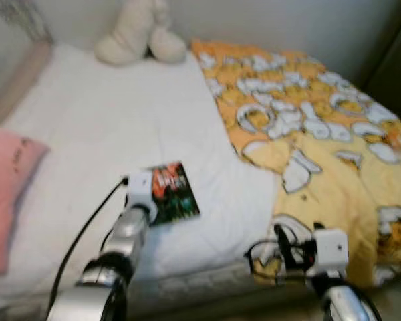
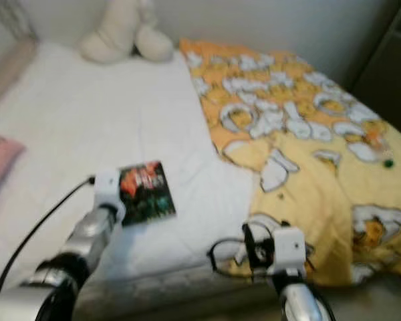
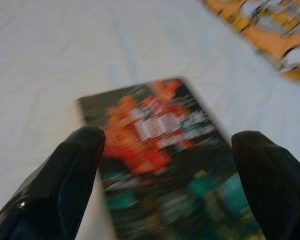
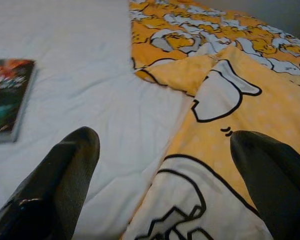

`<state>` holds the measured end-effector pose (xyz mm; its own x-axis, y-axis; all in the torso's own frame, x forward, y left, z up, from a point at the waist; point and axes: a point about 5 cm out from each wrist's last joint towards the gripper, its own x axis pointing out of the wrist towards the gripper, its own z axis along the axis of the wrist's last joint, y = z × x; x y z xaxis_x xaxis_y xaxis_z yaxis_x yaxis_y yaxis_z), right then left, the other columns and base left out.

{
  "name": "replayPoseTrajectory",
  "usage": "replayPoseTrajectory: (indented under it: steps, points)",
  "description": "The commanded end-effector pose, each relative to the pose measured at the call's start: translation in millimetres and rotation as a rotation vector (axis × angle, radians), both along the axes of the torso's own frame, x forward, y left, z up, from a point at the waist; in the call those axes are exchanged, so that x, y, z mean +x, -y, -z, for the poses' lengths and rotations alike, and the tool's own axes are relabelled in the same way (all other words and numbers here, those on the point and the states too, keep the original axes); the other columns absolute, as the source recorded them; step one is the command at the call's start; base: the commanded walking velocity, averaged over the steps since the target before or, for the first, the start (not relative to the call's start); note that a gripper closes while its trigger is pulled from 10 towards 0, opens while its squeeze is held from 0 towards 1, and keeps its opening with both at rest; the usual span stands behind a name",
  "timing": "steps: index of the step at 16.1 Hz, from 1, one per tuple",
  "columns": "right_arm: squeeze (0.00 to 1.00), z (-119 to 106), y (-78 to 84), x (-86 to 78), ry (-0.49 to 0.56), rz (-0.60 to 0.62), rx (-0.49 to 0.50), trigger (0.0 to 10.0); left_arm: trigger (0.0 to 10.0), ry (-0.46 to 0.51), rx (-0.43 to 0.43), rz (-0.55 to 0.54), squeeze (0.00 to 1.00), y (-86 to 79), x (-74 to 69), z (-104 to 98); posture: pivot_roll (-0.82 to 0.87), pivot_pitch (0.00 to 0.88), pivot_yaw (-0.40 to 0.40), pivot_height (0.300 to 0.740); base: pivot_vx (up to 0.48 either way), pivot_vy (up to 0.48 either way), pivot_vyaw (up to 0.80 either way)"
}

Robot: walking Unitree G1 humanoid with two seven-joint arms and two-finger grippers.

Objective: Clean up the room

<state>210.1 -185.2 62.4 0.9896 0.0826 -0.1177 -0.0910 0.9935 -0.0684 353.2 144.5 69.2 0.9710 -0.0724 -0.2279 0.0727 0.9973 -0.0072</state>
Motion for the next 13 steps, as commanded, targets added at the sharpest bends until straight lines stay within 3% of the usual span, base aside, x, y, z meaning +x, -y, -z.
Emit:
replayPoseTrajectory:
  steps: [1,3,4,6,7,11,13]
  points:
    - [0.0,-4,4.3,-6.5,-0.009,-0.001,-0.008,10.0,10.0,0.027,-0.058,-0.02,0.0,8.7,4.7,-7,-0.15,0.172,-0.128,0.732,0.0,0.0,0.0]
    - [0.0,-6,9.3,-26.3,-0.042,-0.004,-0.013,10.0,10.0,0.05,-0.084,-0.056,0.0,14.2,5.1,-9,-0.19,0.229,-0.17,0.732,0.0,0.0,0.0]
    - [0.0,-9,9.2,-35.9,-0.062,-0.015,-0.012,10.0,10.0,0.065,-0.048,-0.066,0.0,16.4,5.8,-11,-0.21,0.255,-0.189,0.732,0.0,0.0,0.0]
    - [0.0,-12,8.8,-49.8,-0.092,-0.043,-0.032,10.0,10.0,0.114,0.148,-0.199,0.0,-2.7,6.5,-15,-0.22,0.293,-0.211,0.732,0.0,0.0,0.0]
    - [0.0,-12,9.4,-53.3,-0.101,-0.043,-0.034,10.0,10.0,0.128,0.189,-0.239,0.0,-9.5,6.4,-17,-0.22,0.298,-0.214,0.732,0.0,0.0,0.0]
    - [0.0,-15,8.0,-58.8,-0.124,-0.05,-0.051,10.0,10.0,0.123,0.232,-0.33,0.0,-19.9,-0.3,-10,-0.23,0.309,-0.213,0.732,0.0,0.0,0.0]
    - [0.0,-14,6.6,-60.1,-0.137,-0.051,-0.048,10.0,10.0,0.103,0.167,-0.308,0.0,-12.7,-5.4,-1,-0.22,0.306,-0.211,0.732,0.0,0.0,0.0]
